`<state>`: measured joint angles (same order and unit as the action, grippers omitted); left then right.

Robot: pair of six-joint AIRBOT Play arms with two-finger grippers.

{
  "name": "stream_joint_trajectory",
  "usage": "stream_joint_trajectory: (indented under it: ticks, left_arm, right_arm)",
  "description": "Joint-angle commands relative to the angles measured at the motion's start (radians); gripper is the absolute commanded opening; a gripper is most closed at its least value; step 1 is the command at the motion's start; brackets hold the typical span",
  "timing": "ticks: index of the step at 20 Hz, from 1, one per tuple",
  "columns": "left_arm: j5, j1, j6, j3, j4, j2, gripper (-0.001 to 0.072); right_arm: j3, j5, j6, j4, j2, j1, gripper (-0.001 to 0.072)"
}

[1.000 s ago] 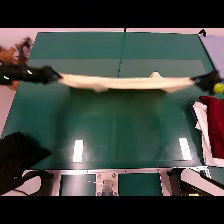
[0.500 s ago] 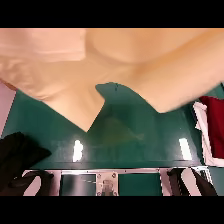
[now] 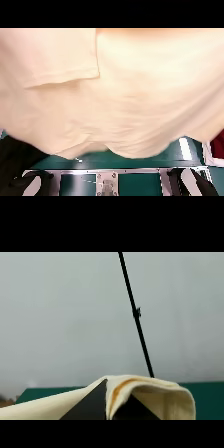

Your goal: Fold the shirts.

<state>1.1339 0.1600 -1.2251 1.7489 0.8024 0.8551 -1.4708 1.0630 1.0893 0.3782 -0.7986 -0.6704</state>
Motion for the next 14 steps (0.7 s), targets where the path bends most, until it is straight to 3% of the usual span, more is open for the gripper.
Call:
stream_joint_trajectory:
  ticks: [1,5,7,11,14]
  left_arm:
    - [-0.013,-0.003,0.023,-0.216,-0.033,0.109,0.0024]
    - [-0.183,-0.078,0.109,-0.385,-0.043,0.368,0.0024]
    - [-0.261,-0.112,0.111,-0.384,-0.054,0.525,0.0023]
    - [-0.439,-0.123,0.161,-0.371,-0.155,0.739,0.0023]
    - [-0.493,-0.123,0.161,-0.333,-0.164,0.808,0.0023]
  right_arm:
    - [0.220,-0.063,-0.066,0.039,-0.100,0.146,0.0013]
    - [0.337,-0.176,-0.107,0.064,-0.375,0.278,0.0013]
    - [0.323,-0.224,-0.107,0.056,-0.550,0.311,0.0013]
    - [0.196,-0.247,-0.106,0.029,-0.857,0.331,0.0012]
    - [0.072,-0.245,-0.106,-0.072,-1.014,0.330,0.0012]
